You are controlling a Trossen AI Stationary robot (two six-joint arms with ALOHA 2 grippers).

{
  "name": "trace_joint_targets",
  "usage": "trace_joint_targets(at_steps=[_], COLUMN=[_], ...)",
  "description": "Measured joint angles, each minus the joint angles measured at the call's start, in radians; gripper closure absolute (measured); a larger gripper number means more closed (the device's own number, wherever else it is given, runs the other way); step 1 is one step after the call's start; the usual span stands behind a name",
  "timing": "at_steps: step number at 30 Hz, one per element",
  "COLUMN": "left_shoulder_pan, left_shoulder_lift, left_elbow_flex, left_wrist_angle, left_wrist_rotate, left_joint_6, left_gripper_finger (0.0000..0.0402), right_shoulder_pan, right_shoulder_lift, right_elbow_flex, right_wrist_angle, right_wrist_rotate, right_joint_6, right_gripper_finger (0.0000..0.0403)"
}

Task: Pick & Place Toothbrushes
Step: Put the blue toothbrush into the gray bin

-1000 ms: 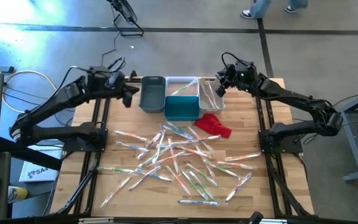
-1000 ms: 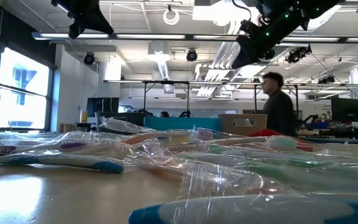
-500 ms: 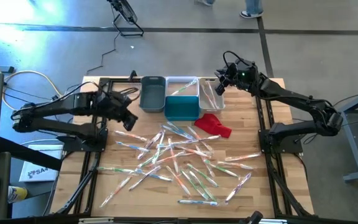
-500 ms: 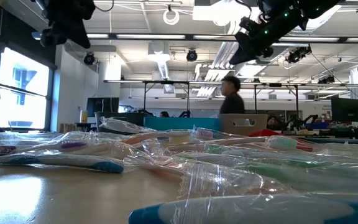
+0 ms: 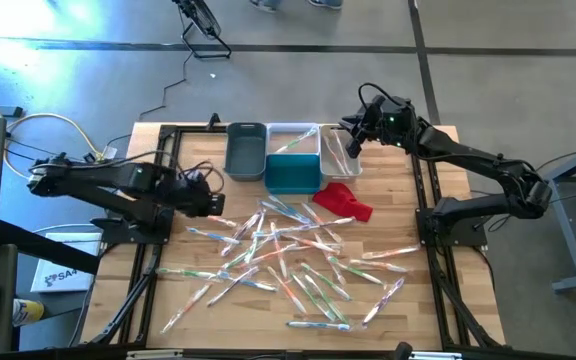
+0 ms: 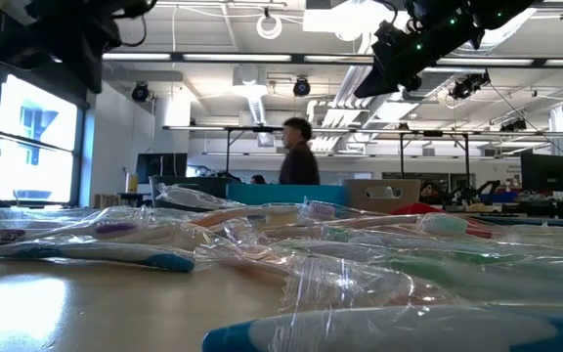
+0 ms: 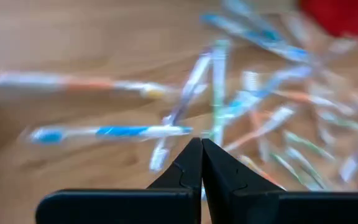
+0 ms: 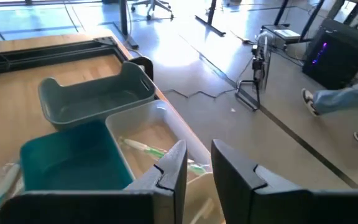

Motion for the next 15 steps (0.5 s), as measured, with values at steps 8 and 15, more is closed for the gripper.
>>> trace_joint_targets(at_steps=[8,15], left_shoulder_pan=[-0.044,-0.041], left_shoulder_lift=[0.137,0.266], left_elbow_flex=[0.0,0.0], left_wrist_angle=[-0.054,-0.058], left_wrist_rotate=[0.058,0.081], left_joint_6=[-0.329,-0.563], left_gripper_finger=[0.0401,0.0401], right_shoulder_pan=[0.0,0.0], right_shoulder_lift=[0.0,0.0], right_elbow_flex=[0.0,0.0], right_wrist_angle=[-0.001,-0.012], right_wrist_rotate=[-0.025,-0.025], right_joint_6=[0.0,0.0], right_gripper_finger=[0.0336,0.0336])
